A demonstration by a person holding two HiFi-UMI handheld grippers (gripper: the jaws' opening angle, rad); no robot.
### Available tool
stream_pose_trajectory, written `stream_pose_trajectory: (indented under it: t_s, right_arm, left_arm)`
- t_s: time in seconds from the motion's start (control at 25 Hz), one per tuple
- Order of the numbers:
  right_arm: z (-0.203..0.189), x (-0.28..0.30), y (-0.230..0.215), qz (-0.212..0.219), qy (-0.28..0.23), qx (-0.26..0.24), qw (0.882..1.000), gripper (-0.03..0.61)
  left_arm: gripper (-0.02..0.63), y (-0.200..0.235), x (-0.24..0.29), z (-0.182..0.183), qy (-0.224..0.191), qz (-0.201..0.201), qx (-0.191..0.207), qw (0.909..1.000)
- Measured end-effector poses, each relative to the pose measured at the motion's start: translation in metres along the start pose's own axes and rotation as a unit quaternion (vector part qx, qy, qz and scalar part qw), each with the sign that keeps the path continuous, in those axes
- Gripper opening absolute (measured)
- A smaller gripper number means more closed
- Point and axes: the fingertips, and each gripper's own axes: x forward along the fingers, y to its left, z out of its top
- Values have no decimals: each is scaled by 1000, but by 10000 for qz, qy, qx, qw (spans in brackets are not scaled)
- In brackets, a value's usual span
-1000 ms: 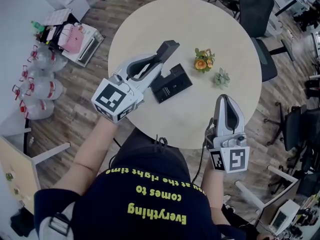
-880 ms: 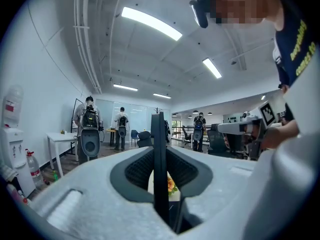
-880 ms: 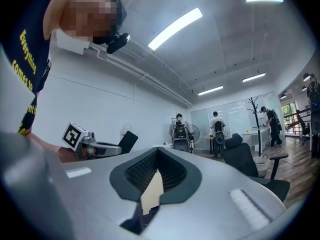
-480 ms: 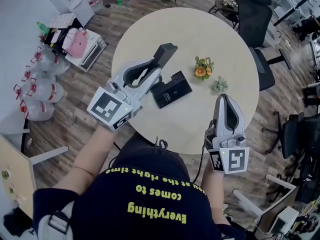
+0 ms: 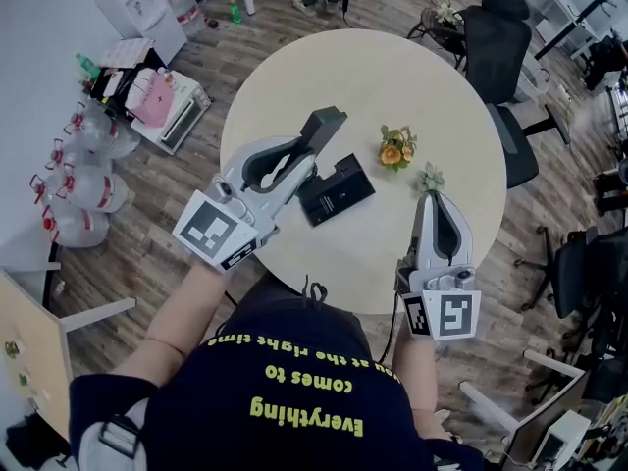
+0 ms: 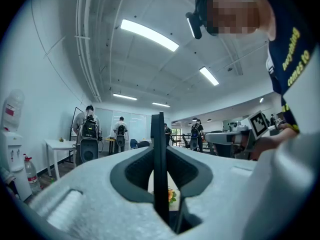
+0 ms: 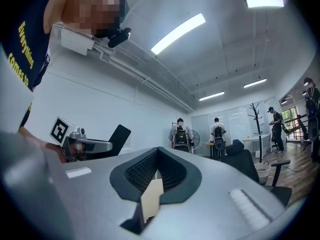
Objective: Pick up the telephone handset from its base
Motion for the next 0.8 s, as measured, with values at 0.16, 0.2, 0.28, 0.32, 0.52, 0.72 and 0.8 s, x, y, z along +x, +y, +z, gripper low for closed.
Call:
stream_pose_trajectory:
  t_s: [0.16,0.2,0.28,0.32,0.52,0.72,0.8]
  right_arm:
    - [-2,0,-1,-22,18,23,10000,11]
    - [-3,0,-1,-33,16,30,10000,11]
    - [-3,-2,-1,-47,-4,48,10000,11]
    - [-4,-3,-1,-54,-16,66,10000,11]
    - [-4,-6,-2,-108,-47,143,9998,11]
    - [-4,-10,-4,-147,-42,142,9998,11]
    - [-5,-10,-5,-163,-40,138,9998,11]
  left_arm:
    - [80,0,-1,-2,17,2,-10,10000]
    - [80,-1,-1,-2,16,6,-13,10000]
    - [79,-1,-1,-3,30,10,-21,10000]
    - [79,-2,-1,-4,48,7,-29,10000]
    - [80,-6,-1,-6,109,-45,-20,9999]
    - [79,-9,-1,-6,108,-62,-14,9999]
    - [79,-10,-1,-6,106,-67,-11,9999]
